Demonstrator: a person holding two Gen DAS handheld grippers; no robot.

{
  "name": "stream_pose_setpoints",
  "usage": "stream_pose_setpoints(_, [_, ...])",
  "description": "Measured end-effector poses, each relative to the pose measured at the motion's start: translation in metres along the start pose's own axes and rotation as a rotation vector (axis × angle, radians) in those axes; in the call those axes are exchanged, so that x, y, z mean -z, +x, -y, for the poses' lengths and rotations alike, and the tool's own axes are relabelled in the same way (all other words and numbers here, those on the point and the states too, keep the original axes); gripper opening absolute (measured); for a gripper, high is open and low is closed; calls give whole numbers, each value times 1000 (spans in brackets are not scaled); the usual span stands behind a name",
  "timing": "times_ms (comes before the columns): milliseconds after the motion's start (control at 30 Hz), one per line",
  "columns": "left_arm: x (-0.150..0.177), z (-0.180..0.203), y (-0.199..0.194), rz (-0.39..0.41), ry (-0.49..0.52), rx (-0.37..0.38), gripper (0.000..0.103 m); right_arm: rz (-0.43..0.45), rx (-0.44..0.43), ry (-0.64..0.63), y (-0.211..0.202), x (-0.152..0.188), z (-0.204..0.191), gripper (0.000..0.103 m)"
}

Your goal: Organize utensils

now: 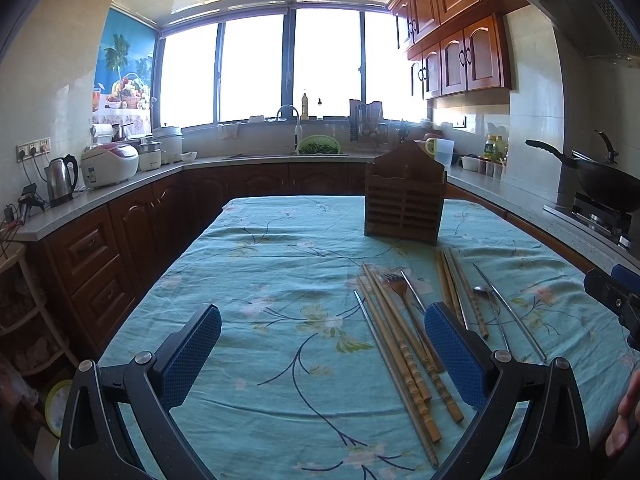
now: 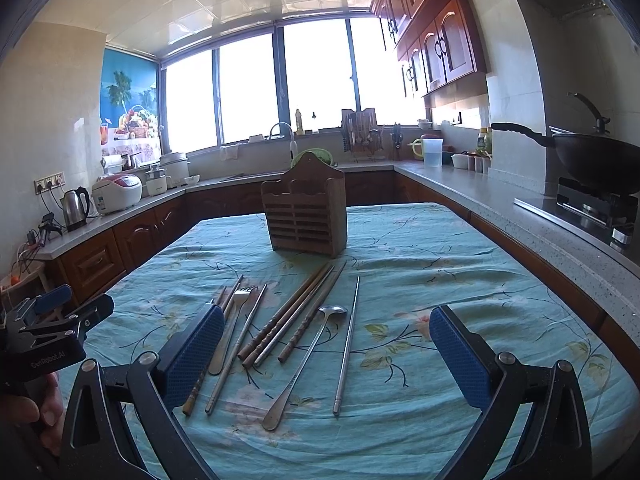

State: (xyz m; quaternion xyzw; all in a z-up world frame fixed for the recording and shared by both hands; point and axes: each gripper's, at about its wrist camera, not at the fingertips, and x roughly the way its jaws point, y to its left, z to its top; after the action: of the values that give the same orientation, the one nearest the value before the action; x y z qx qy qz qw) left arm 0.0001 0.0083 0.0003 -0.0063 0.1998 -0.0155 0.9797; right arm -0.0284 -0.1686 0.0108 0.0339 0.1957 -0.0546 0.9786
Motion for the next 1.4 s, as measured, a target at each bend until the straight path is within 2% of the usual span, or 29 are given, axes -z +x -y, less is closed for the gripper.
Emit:
stream_pose_setpoints(367, [-5, -4, 14, -56, -23, 27, 102, -26, -13, 18, 8, 1, 2, 103])
stream_pose_setpoints(467, [-11, -4, 20, -85, -20, 41, 102, -46, -40, 34, 13, -2, 5, 103])
stream_pose_setpoints(600, [-22, -4, 36, -144, -36, 108, 99, -73, -79, 62, 22, -9, 8, 102])
stream_pose_setpoints(667, [-29, -5, 46, -175, -47, 148, 93, -92, -93, 70, 28, -12, 10, 101])
stream_pose_setpoints(733, [-37, -8, 56, -205, -57, 181, 87, -114, -111, 81, 35, -15, 12, 97])
stream_pose_setpoints(1000, [-65, -13, 103, -332, -84, 292, 67, -246, -175, 166, 73, -19, 23, 65])
stream_pose_setpoints(1100, [-72, -13, 125, -384, -74, 306, 52, -312, -197, 202, 92, -16, 28, 51])
stream_pose_setpoints(1133, [-74, -14, 131, -402, -77, 316, 43, -336, -203, 216, 98, -15, 30, 49])
stream_pose_setpoints(1167, [-76, -14, 140, -423, -82, 332, 39, -357, -209, 228, 104, -13, 31, 46])
stream_pose_setpoints(1267, [-82, -14, 163, -484, -89, 370, 38, -414, -220, 251, 117, -9, 35, 38])
stream_pose_setpoints(1400, [-84, -6, 193, -550, -64, 383, 37, -481, -235, 287, 137, -4, 40, 36])
